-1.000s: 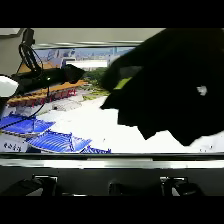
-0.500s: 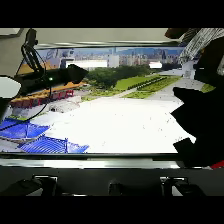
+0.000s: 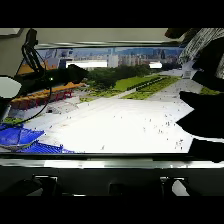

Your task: Fold the clothes and pants, and hang the long-sleeved shirts on hangers.

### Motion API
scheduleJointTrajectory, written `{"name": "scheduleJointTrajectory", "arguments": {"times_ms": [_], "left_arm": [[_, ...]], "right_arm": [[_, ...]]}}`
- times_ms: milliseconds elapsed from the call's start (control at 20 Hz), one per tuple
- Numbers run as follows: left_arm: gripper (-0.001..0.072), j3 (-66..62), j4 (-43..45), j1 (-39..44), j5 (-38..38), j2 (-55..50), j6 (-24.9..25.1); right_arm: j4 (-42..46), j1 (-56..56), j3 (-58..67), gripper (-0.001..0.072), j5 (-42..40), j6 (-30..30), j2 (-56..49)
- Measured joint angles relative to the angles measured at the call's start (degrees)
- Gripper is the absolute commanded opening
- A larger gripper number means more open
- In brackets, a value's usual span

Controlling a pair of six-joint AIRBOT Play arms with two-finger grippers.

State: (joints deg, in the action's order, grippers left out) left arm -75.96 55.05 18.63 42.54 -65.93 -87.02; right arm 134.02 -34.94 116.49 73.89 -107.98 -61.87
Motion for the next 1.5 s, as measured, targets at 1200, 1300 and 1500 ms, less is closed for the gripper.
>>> {"name": "scheduleJointTrajectory", "arguments": {"times_ms": [1200, 1300, 1500], "left_arm": [[0.0614, 0.0, 0.0, 0.2, 0.0, 0.0, 0.0], [0.0614, 0.0, 0.0, 0.3, 0.0, 0.0, 0.0], [0.0614, 0.0, 0.0, 0.3, -0.1, 0.0, 0.0]], "right_arm": [[10.6, -10.1, 1.9, 0.0025, -36.9, -8.4, 0.5], [13.7, -10.1, 2.0, 0.0025, -38.0, -9.6, 0.5], [17.7, -10.1, 2.1, 0.0024, -38.8, -12.2, 0.5]]}}
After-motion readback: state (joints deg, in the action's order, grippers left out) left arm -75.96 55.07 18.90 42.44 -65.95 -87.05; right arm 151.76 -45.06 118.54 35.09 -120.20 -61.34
